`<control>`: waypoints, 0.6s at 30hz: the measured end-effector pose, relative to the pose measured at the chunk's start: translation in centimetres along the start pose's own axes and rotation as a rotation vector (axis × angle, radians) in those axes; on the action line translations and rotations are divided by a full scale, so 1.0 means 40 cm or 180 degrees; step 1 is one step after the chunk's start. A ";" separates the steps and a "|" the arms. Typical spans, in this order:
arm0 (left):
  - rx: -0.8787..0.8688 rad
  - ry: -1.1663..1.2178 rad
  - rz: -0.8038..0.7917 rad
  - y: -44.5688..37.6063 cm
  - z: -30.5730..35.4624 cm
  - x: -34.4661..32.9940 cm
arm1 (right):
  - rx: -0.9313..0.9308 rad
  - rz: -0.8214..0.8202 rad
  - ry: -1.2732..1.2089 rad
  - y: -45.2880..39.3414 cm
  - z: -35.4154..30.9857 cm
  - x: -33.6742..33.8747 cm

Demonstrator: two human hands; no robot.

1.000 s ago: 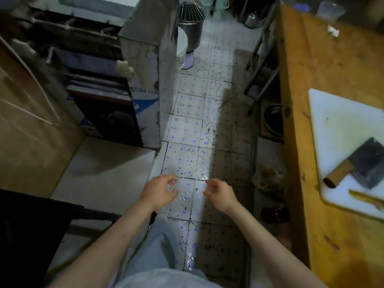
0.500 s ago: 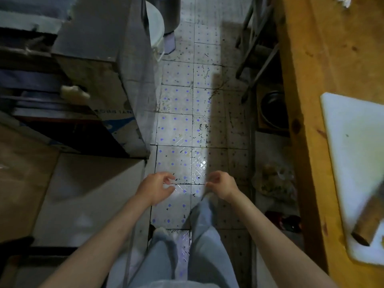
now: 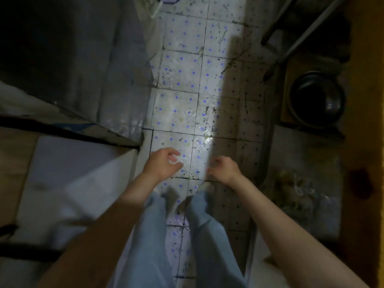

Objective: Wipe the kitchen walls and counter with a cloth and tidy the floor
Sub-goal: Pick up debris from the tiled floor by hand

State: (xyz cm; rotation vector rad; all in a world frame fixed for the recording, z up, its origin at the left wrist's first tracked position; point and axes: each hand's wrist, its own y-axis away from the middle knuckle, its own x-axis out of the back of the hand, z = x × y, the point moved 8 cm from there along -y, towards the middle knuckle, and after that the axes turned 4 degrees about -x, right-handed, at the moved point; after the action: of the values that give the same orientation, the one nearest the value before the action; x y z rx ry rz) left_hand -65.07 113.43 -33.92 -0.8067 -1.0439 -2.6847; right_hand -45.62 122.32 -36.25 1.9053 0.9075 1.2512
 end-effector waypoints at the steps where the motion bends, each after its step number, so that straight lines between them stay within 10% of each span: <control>1: 0.0027 -0.0011 -0.0017 -0.030 -0.011 -0.015 | -0.0070 -0.0086 -0.0042 -0.038 0.010 -0.013; 18: -0.0142 -0.1184 -0.1152 -0.704 -0.439 -0.444 | -0.0035 -0.0351 0.0507 -0.817 0.222 -0.333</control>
State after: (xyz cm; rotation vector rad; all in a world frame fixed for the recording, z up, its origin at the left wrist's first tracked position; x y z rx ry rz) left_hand -66.67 121.86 -70.56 -1.2740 -1.3250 -2.9290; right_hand -47.29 127.13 -72.28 1.7411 1.0706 1.3527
